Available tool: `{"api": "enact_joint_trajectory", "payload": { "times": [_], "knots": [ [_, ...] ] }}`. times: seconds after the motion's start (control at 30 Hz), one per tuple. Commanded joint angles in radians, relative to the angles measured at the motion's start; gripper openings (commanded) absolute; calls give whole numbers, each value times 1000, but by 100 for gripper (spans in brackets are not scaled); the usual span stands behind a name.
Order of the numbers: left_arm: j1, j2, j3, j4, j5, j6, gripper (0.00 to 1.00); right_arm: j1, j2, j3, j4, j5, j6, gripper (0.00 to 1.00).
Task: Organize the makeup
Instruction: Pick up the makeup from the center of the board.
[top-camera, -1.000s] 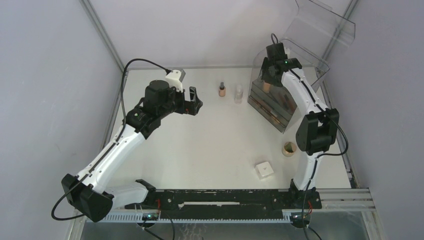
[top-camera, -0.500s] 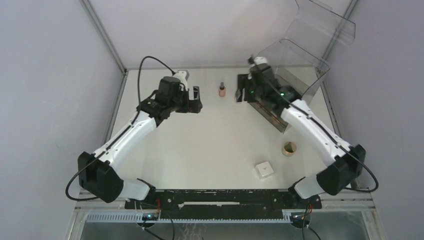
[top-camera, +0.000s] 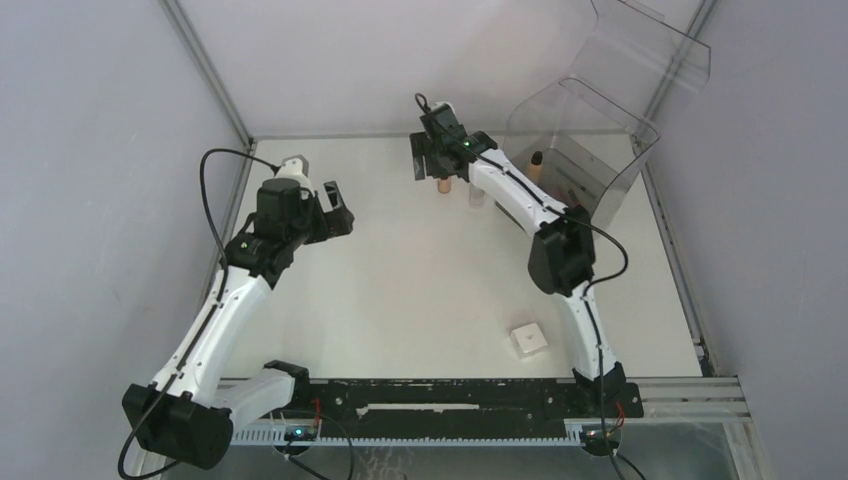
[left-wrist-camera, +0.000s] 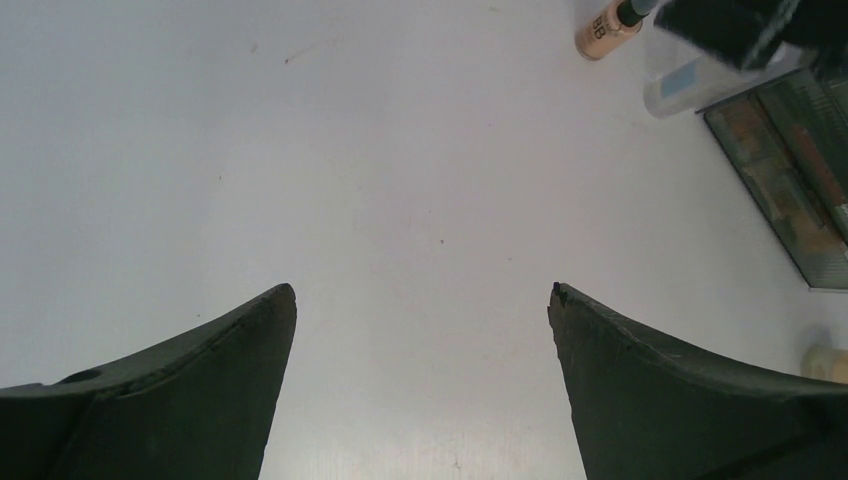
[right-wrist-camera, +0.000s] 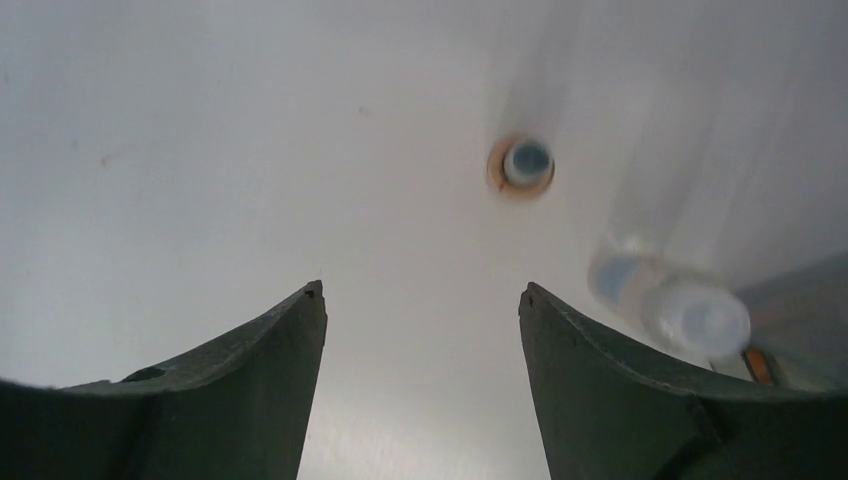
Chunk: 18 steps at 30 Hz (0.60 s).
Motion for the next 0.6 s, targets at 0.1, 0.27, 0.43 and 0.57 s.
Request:
{"api": "enact_joint_trajectory", "payload": {
  "times": [0.1, 0.27, 0.43, 0.57],
  "knots": [
    [17, -24, -22, -27, -32, 2, 100, -71, 248, 360, -108, -20, 4, 83],
    [19, -14, -17, -30, -38, 12, 100, -93, 275, 306, -36, -54, -5, 87],
    [20, -8, -20, -35, -35, 8, 100, -107, 358, 360, -14, -76, -12, 85],
    [20, -13, -23, -43, -44, 8, 100, -107, 391, 374, 28, -85, -10, 79]
  ]
}}
